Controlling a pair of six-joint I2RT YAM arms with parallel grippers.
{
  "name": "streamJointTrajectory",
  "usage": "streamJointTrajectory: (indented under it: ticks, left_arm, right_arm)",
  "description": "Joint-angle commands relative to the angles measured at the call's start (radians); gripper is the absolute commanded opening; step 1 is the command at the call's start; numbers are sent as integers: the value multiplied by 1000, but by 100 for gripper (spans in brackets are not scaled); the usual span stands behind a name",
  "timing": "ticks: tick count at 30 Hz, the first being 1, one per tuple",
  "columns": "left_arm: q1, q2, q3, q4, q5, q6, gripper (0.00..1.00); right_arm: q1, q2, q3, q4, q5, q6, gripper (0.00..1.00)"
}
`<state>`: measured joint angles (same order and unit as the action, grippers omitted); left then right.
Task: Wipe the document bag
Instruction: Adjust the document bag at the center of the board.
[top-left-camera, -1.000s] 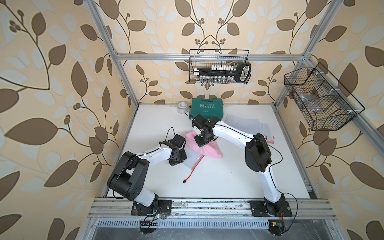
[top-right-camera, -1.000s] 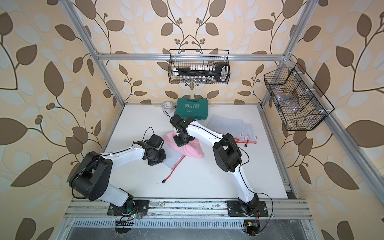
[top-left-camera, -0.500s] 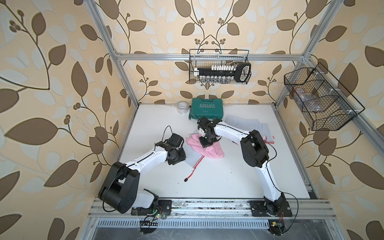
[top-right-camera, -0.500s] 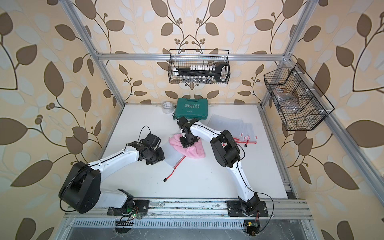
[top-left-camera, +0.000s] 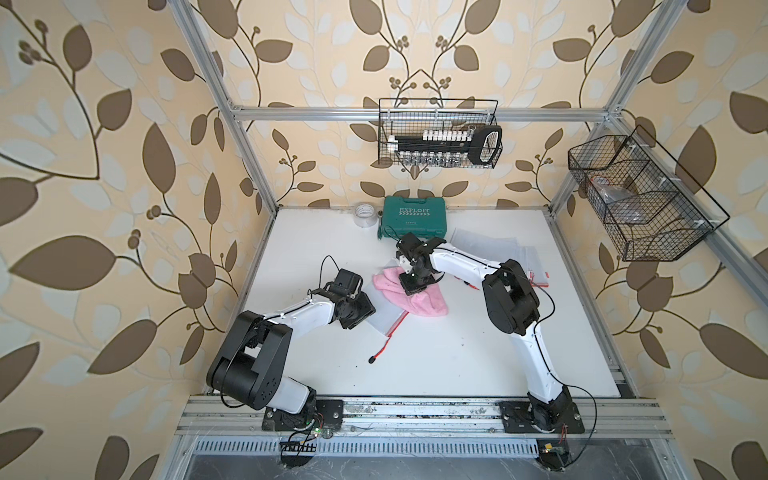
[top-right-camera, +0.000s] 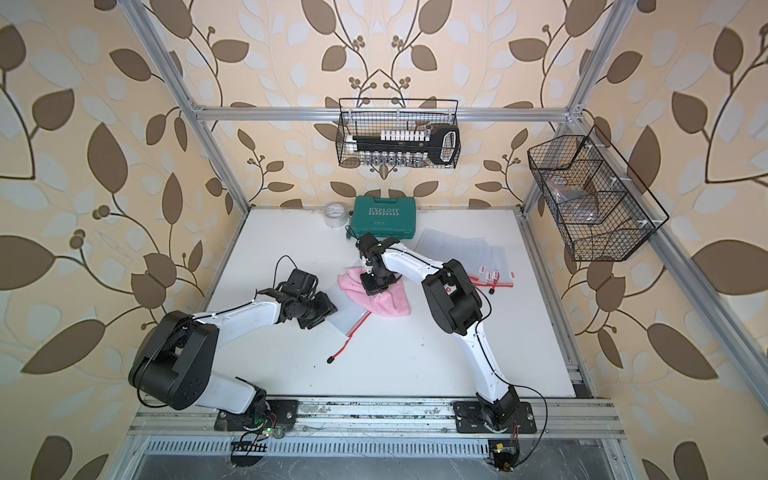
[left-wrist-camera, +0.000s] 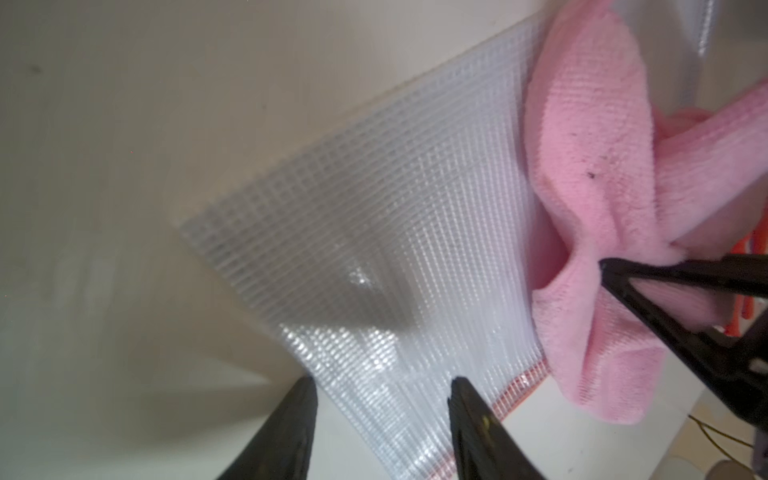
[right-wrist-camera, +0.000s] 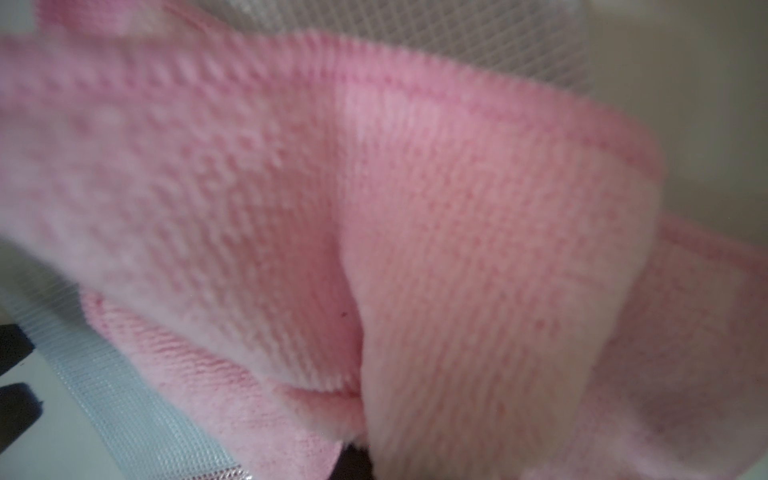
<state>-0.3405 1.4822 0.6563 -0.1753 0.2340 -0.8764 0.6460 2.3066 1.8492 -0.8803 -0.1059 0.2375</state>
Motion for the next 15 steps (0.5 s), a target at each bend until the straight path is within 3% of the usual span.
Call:
streamJointTrajectory:
  ticks: [1,8,11,15]
  left_arm:
    - [8,134,-118,102,28,-118,55]
    - [61,285,-249,398,128,-236,49]
    - [60,294,-239,414,146,-237,33]
    - [60,203,-227,344,116,-209,10]
  right_arm:
    - [-7,99,-81,-105,0,-1,0]
    - [-10,100,-76,-116,-3,-1,0]
    - [-10,91,-88,-117,-3,-3,0]
    - [-10,59,-111,-111,1,-3,0]
